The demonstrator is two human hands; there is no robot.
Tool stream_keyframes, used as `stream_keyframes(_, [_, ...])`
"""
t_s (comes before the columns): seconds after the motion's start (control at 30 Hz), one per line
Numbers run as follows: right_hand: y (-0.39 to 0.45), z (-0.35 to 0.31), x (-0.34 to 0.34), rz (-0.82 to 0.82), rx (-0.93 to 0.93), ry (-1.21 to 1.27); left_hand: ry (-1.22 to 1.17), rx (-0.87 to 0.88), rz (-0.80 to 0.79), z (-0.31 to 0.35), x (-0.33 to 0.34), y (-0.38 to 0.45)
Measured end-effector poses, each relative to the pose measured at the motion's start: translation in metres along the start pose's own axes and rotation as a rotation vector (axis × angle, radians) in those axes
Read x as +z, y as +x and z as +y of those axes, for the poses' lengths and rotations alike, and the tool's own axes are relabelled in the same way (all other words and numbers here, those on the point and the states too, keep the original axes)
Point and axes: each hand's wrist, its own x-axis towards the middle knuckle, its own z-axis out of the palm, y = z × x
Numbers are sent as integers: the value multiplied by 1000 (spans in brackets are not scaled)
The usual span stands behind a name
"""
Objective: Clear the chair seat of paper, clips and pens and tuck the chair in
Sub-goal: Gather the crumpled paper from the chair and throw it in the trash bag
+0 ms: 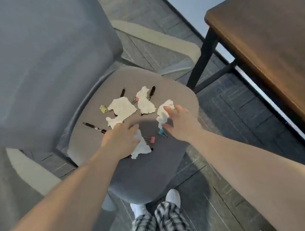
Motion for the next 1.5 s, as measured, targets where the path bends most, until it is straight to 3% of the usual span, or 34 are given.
stream_keyframes(0.17, [25,-9,36,-126,98,36,-64,-40,-136,-6,35,16])
stream_keyframes(0.63, [74,-6,84,-71,275,38,13,43,-248,-23,98,48])
stream_keyframes(0.7, [74,-7,84,-60,311,67,2,54,-183,-24,97,46])
stream_keyframes(0.77, [74,-13,80,-44,305,7,-109,51,-4,-27,92,40])
stream_keyframes(0.87, [73,-24,68,122,286,52,-266,60,310,-30,84,31])
stream_keyframes(0.93, [74,-33,59,165,256,96,-327,-7,373,-32,77,25])
stream_keyframes(1.1, [94,-50,48,167,141,227,-375,-454,118,-47,61,17])
stream_keyframes(1.2, [105,-53,54,147,61,197,-360,-595,51,-60,66,13])
stream_keyframes(1.5, [119,-64,90,-23,135,217,-307,-586,-175,-68,99,23])
